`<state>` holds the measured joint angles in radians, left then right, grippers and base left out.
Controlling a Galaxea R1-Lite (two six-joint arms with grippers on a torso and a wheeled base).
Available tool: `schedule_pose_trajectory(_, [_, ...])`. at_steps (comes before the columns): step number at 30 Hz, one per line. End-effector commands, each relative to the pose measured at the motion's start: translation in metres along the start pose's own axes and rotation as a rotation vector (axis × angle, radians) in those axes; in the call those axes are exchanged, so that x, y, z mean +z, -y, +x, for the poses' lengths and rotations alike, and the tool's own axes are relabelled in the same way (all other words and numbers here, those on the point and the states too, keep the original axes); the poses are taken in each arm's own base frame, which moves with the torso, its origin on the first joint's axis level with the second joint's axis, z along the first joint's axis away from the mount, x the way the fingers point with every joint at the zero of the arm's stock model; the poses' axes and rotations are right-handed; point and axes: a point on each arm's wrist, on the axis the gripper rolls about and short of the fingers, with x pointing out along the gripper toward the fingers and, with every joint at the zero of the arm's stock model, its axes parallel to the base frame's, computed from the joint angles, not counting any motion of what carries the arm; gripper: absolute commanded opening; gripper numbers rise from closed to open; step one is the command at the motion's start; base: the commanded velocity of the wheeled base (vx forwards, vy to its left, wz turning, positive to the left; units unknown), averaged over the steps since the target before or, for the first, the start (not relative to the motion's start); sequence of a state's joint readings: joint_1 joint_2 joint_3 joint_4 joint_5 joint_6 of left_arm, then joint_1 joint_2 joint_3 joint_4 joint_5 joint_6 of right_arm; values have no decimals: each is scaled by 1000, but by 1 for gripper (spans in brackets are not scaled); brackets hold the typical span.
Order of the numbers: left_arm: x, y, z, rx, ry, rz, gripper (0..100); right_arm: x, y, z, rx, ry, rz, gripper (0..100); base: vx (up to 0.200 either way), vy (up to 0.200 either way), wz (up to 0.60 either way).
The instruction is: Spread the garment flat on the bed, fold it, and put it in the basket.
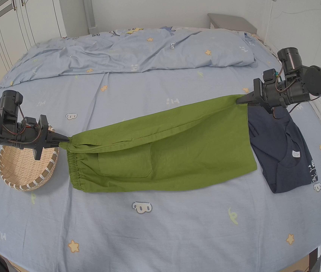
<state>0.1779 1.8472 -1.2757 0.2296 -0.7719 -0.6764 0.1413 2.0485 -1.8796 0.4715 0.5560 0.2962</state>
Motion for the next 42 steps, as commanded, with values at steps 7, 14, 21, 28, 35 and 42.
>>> schedule_pose_trajectory(7, [3,-6,6,7,-7,1,0,8,6,21,12,13,-26,0,0,0,0])
schedule_pose_trajectory(14, [8,-9,11,7,-2,2,0,9,9,27,17,24,-38,0,0,0,0])
schedule_pose_trajectory(21, [13,-14,19,-2,5,11,0,7,18,37,10,16,-42,0,0,0,0])
schedule_pose_trajectory(28, [16,-15,23,-5,5,16,100,3,23,49,11,-9,-50,100,0,0,0])
schedule_pose_trajectory(35, [5,0,19,-31,-16,32,100,-10,29,52,-1,-57,-20,100,0,0,0])
schedule_pose_trajectory(42, [-22,29,30,-72,-89,96,100,-29,24,33,-1,-95,0,100,0,0,0])
